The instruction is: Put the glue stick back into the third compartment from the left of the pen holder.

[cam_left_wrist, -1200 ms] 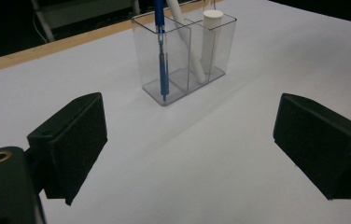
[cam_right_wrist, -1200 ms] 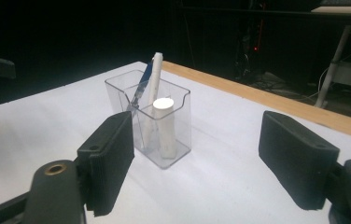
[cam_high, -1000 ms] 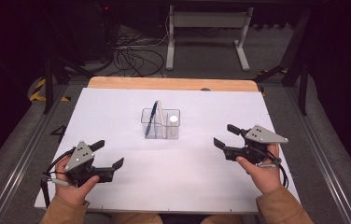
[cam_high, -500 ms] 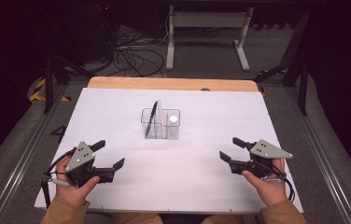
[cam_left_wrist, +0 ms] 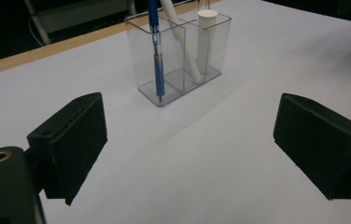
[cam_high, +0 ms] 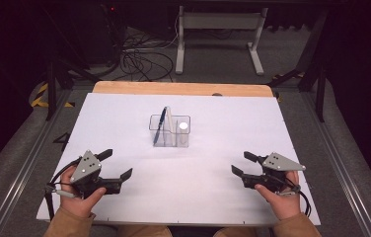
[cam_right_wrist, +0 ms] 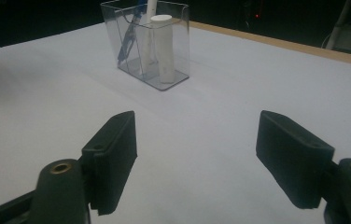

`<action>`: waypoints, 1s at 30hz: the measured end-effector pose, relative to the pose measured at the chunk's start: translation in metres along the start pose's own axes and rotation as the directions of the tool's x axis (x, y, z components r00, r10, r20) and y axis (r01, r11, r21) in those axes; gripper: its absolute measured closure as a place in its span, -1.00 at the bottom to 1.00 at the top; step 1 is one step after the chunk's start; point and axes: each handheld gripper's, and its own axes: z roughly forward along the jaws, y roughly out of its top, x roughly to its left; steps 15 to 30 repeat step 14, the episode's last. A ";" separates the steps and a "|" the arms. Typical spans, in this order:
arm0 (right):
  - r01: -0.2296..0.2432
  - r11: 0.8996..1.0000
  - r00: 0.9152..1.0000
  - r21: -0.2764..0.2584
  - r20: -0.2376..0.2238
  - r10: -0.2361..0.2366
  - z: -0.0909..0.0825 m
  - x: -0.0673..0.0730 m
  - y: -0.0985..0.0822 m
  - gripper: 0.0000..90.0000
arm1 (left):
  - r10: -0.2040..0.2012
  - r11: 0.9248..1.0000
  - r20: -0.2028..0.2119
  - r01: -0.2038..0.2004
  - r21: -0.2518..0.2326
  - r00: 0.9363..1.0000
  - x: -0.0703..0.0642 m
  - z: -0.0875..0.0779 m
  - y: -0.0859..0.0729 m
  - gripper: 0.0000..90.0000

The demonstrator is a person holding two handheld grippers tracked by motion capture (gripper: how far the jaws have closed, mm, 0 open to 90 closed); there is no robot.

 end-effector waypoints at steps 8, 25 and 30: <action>-0.019 1.000 1.000 0.018 -0.008 0.019 0.000 0.000 0.000 -0.38 | 0.017 1.000 0.004 -0.017 -0.004 1.000 0.000 0.000 0.000 -0.77; -0.029 0.999 1.000 0.021 0.004 0.029 -0.003 0.000 0.000 -0.39 | 0.018 1.000 0.018 -0.018 -0.005 1.000 0.000 0.002 -0.005 -0.77; -0.029 0.999 1.000 0.021 0.004 0.029 -0.003 0.000 0.000 -0.39 | 0.018 1.000 0.018 -0.018 -0.005 1.000 0.000 0.002 -0.005 -0.77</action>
